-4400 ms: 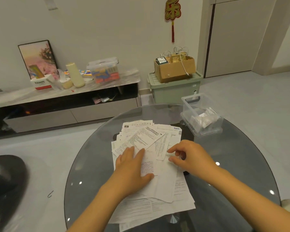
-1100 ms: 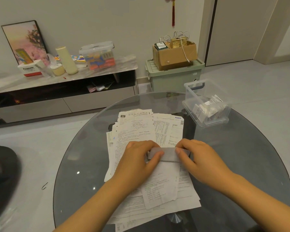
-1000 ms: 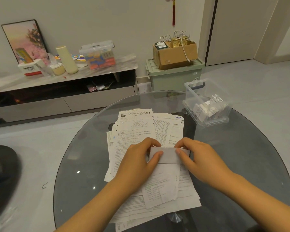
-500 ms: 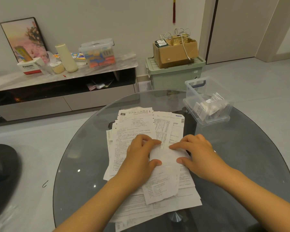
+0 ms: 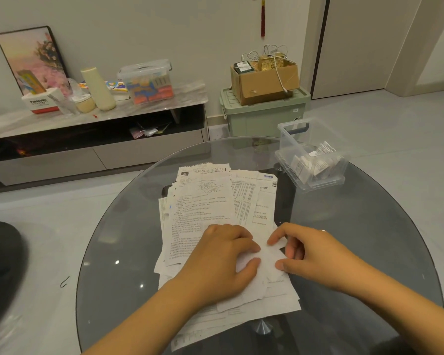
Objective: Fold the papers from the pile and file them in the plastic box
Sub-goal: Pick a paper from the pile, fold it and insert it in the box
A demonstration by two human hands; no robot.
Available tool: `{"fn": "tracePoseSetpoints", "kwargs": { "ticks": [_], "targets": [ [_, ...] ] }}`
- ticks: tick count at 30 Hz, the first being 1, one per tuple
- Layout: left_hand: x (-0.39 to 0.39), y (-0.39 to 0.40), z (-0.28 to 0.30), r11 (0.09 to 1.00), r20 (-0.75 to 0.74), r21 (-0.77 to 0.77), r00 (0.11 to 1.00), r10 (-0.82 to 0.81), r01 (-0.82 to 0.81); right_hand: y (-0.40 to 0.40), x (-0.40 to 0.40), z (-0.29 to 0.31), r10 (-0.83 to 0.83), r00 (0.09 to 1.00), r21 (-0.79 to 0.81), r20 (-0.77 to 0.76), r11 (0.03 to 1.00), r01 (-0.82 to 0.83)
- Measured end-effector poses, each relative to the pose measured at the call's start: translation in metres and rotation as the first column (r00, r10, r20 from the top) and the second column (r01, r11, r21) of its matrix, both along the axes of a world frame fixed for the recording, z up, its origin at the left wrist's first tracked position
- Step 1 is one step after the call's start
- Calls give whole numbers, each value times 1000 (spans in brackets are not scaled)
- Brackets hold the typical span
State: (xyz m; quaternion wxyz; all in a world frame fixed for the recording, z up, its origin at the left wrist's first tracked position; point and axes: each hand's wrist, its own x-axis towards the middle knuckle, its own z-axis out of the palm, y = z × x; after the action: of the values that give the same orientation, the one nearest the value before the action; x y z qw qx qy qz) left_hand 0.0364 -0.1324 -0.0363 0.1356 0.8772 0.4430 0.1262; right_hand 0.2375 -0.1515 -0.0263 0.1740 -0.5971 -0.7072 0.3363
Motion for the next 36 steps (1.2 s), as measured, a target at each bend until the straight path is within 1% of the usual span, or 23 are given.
{"fn": "tracePoseSetpoints", "kwargs": {
  "ticks": [5,9,11,13,16,21,25,27,30,32,36],
  "targets": [
    [1,-4,3,999,-35,-33,999,-23,22,-4,4,9,9,988,-114,-153,993,-27],
    [0,-3,4,997,-78,-77,997,-30,24,-6,7,18,-15,957,-182,-290,982,-40],
    [0,-3,4,996,-98,-87,995,-36,28,-6,7,19,-8,951,-189,-309,980,-53],
    [0,-4,3,997,-97,-65,994,-44,38,-5,5,18,-1,957,-158,-291,986,-47],
    [4,-3,0,999,-23,-9,998,-50,50,-2,0,12,-22,963,-65,-268,998,4],
    [8,2,-2,995,125,-73,990,71,-62,8,-7,-3,-104,969,82,-222,989,125],
    [10,4,-4,986,176,-110,974,144,-126,14,-13,-13,-157,973,139,-168,974,181],
    [10,5,-5,980,183,-132,968,173,-150,15,-14,-16,-163,979,163,-122,970,181],
    [9,7,-8,976,183,-158,967,178,-150,15,-17,-21,-136,991,215,-13,967,136],
    [9,7,-8,981,187,-140,970,157,-131,16,-18,-22,-118,993,227,7,967,113],
    [7,10,-10,991,166,-61,978,129,-120,18,-15,-21,-89,996,191,12,978,85]
  ]
}}
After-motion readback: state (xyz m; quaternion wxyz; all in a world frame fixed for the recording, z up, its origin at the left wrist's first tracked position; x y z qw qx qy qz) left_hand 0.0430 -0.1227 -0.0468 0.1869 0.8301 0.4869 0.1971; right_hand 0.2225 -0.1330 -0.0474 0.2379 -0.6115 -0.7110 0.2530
